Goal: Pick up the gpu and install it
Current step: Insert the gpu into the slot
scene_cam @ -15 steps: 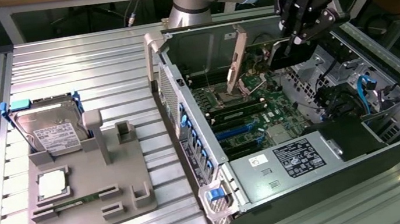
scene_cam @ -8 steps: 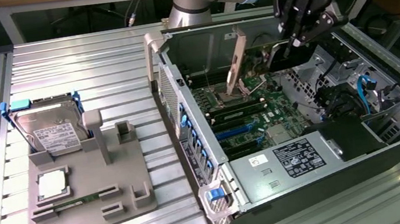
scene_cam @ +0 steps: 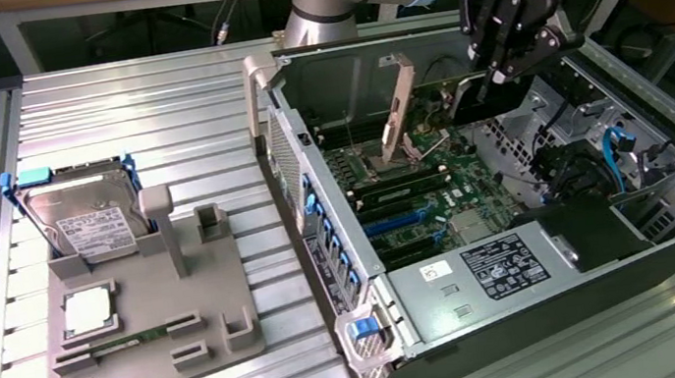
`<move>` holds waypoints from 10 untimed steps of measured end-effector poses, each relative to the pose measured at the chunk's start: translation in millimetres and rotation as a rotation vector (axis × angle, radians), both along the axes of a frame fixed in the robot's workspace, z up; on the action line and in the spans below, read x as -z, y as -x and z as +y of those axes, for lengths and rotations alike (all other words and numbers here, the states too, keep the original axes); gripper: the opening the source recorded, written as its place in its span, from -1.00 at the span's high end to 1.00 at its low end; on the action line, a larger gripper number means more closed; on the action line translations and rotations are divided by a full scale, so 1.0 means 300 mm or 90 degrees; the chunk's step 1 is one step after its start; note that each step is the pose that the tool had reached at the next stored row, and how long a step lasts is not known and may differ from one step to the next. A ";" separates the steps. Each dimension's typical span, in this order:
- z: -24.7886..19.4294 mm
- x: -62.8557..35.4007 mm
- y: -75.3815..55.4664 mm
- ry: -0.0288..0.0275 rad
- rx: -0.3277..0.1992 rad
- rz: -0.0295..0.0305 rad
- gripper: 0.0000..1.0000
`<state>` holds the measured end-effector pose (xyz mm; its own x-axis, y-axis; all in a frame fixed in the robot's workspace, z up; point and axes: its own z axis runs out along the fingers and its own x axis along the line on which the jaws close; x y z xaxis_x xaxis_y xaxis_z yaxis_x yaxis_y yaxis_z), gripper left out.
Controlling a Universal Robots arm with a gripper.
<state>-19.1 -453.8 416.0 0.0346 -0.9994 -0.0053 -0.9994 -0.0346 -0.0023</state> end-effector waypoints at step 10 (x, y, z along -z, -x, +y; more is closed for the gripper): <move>0.000 0.011 0.000 -0.0010 0.000 0.0000 0.47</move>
